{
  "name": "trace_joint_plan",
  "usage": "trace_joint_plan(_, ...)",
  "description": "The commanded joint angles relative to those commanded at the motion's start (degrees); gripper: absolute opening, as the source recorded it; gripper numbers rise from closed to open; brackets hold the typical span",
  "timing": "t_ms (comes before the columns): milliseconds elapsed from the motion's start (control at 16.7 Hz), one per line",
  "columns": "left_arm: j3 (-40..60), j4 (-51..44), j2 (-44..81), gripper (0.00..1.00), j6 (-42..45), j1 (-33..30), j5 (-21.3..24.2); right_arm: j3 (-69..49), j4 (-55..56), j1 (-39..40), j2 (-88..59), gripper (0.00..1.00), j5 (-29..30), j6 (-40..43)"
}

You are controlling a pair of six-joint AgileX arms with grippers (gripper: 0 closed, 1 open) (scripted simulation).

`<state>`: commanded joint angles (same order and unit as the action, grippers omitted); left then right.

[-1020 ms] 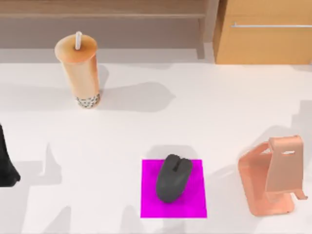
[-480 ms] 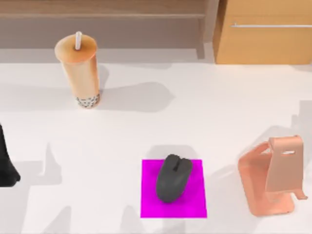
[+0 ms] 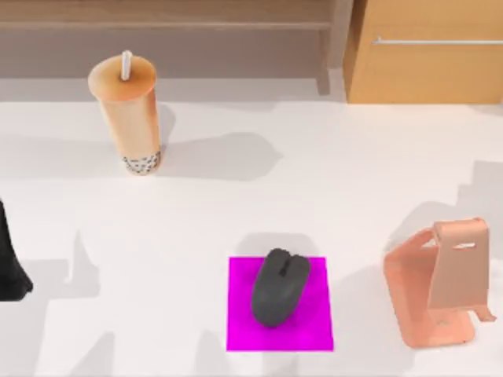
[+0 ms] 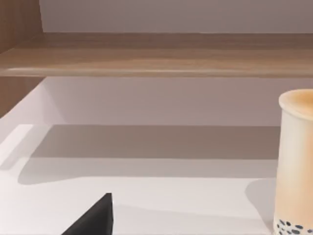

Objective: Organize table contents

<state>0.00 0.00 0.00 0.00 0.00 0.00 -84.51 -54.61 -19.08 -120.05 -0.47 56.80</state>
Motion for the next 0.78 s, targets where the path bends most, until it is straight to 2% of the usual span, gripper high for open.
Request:
trace_joint_plan(480,0.0,0.0,0.0,1.0,0.0,0.0,0.0,-0.6,-1.0,0.7,1.2,0.0,0.6,-1.0)
trace_joint_plan(780,0.0,0.0,0.0,1.0,0.0,0.0,0.0,3.7,2.5,8.0,8.6,0.0,6.9,-10.6)
